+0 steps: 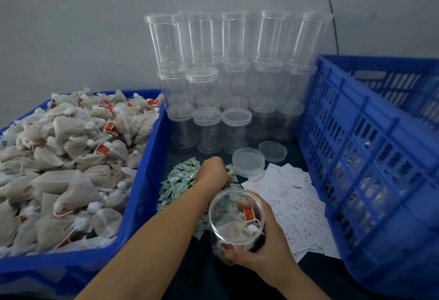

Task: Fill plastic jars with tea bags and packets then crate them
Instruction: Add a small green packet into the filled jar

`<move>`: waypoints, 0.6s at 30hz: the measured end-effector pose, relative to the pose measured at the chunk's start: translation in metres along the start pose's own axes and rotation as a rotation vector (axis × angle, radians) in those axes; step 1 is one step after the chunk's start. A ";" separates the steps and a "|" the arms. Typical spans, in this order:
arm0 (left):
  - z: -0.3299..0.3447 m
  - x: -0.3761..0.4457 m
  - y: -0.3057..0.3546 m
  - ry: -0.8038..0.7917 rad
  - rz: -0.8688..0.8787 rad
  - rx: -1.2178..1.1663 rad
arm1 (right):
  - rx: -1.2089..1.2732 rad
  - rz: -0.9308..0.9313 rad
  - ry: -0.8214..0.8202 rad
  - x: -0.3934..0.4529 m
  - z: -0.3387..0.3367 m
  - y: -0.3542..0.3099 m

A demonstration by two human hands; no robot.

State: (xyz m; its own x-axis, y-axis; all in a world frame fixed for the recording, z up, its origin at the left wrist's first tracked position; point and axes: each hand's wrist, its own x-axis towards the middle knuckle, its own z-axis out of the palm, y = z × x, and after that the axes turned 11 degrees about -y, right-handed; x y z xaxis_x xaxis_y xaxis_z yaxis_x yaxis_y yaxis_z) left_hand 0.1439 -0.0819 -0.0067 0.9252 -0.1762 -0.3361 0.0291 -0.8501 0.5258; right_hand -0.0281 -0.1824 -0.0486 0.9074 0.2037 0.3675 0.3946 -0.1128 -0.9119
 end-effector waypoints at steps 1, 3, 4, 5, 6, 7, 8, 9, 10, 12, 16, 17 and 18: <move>-0.001 -0.001 0.000 0.001 0.009 -0.011 | 0.000 0.000 -0.003 0.000 0.000 0.000; -0.006 -0.004 0.000 0.015 0.041 -0.037 | -0.009 0.005 -0.003 0.001 0.001 0.000; -0.010 -0.007 0.000 0.025 0.065 -0.059 | -0.015 0.008 -0.003 0.001 0.001 0.002; -0.015 -0.010 0.000 0.033 0.089 -0.090 | -0.021 0.014 -0.005 0.001 0.000 0.004; -0.020 -0.014 0.000 0.038 0.113 -0.133 | -0.028 0.025 -0.006 0.001 0.000 0.006; -0.026 -0.020 0.000 0.041 0.136 -0.191 | -0.035 0.038 -0.008 0.001 -0.001 0.008; -0.033 -0.027 0.001 0.042 0.161 -0.258 | -0.040 0.049 -0.010 0.001 -0.001 0.009; -0.040 -0.036 0.002 0.049 0.192 -0.321 | -0.040 0.057 -0.013 0.001 -0.001 0.010; -0.046 -0.046 0.004 0.066 0.230 -0.362 | -0.034 0.064 -0.015 0.002 -0.001 0.010; -0.058 -0.067 0.005 0.107 0.303 -0.407 | -0.015 0.077 -0.014 0.002 0.000 0.010; -0.071 -0.117 0.005 0.054 0.426 -0.510 | -0.004 0.091 -0.005 0.001 0.001 0.012; -0.072 -0.130 0.003 0.019 0.448 -0.504 | -0.010 0.089 -0.005 0.001 0.001 0.013; -0.072 -0.141 0.000 -0.018 0.463 -0.486 | -0.015 0.089 -0.004 0.000 0.000 0.015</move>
State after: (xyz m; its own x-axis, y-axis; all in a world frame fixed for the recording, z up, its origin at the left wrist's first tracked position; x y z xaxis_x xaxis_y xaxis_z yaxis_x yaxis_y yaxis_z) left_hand 0.0401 -0.0215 0.0969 0.8768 -0.4809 -0.0024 -0.1982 -0.3658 0.9093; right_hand -0.0221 -0.1836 -0.0619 0.9384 0.1965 0.2843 0.3146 -0.1447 -0.9381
